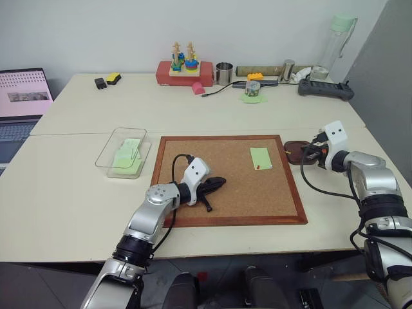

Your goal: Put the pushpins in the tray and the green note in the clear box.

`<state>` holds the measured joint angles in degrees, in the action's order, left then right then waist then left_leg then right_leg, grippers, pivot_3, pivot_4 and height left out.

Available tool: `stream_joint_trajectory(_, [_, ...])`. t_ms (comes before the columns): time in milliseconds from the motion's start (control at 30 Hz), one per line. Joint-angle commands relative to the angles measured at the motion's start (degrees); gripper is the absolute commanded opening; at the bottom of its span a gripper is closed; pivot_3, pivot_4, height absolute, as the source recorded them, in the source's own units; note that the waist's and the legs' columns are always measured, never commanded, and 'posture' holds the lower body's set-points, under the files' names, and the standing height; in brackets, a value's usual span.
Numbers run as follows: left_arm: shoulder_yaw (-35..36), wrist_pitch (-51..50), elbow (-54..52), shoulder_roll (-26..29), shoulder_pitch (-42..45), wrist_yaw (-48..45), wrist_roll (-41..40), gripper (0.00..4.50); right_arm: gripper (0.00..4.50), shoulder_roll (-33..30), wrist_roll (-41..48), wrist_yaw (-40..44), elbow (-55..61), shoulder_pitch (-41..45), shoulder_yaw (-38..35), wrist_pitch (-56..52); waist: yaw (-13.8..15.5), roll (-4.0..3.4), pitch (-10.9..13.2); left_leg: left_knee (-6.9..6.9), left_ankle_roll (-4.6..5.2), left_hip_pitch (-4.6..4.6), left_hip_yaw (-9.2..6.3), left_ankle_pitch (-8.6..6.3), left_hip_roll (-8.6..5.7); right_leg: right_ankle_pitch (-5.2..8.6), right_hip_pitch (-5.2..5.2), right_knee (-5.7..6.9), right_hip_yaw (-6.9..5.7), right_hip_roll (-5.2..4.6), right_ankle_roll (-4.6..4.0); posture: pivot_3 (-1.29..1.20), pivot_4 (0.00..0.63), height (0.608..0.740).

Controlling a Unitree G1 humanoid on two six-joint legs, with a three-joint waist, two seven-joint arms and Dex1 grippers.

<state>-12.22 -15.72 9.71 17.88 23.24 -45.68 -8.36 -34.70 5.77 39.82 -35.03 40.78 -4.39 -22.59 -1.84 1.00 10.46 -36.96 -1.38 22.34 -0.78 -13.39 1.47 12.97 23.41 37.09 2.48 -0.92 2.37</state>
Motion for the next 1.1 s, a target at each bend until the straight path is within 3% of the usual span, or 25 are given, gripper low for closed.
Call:
stream_joint_trajectory(33, [-1.4,-0.7,2.6,0.3,-0.9,0.1,1.7,0.0,0.9,-0.1,0.6,-1.2,1.0,0.6,-1.2,-0.2,0.0,0.0,0.0,0.0,0.0,0.0,0.0,0.0,0.0,0.0,-0.01,0.0,0.0,0.0,0.0,0.0,0.15,0.74])
stream_joint_trajectory(300, [-1.3,-0.5,2.5,0.3,-1.4,0.4,1.7,0.0,2.57,-0.5,2.4,-0.5,2.1,1.4,-2.7,0.0,0.0,0.0,0.0,0.0,0.0,0.0,0.0,0.0,0.0,0.0,-0.01,-0.01,0.0,0.0,0.01,0.0,0.15,0.74])
stream_joint_trajectory(400, [-1.2,-0.3,2.8,0.3,-1.2,0.5,1.7,0.0,3.1,-1.2,5.3,4.6,7.3,0.1,-2.8,-0.6,0.0,0.0,0.0,0.0,0.0,0.0,0.0,0.0,0.0,0.0,-0.01,-0.02,0.0,0.0,0.01,0.0,0.15,0.74])
stream_joint_trajectory(500, [-1.2,0.0,3.0,0.3,-1.0,0.4,1.7,0.0,3.1,-2.7,6.4,11.0,14.4,-3.7,0.1,-0.3,0.1,-0.01,0.0,0.01,0.0,0.0,-0.02,0.0,0.0,0.0,-0.01,-0.02,-0.01,0.0,0.02,0.0,0.15,0.74])
stream_joint_trajectory(700, [-1.3,0.1,3.2,0.5,-0.7,0.2,1.9,0.0,3.1,-1.3,6.3,14.4,23.1,-9.7,4.6,0.3,0.0,-0.01,0.0,0.0,0.0,-0.02,-0.05,0.0,0.01,0.0,-0.06,-0.03,-0.05,0.01,0.02,0.0,0.15,0.74])
stream_joint_trajectory(1067, [-1.3,-0.4,2.3,1.0,-0.9,0.0,2.0,0.0,3.1,2.5,1.9,12.2,14.3,-8.2,7.6,9.3,0.0,-0.01,0.0,0.0,0.0,-0.06,-0.03,0.0,0.0,0.0,-0.07,-0.06,-0.04,0.01,0.02,0.0,0.15,0.74])
stream_joint_trajectory(1100, [-1.2,-0.5,2.2,1.1,-1.0,0.0,2.0,0.0,2.92,2.7,1.8,12.2,13.8,-8.1,7.7,9.7,0.0,-0.01,0.0,0.0,0.0,-0.06,-0.03,0.0,0.01,0.0,-0.07,-0.06,-0.04,0.01,0.02,0.0,0.15,0.74])
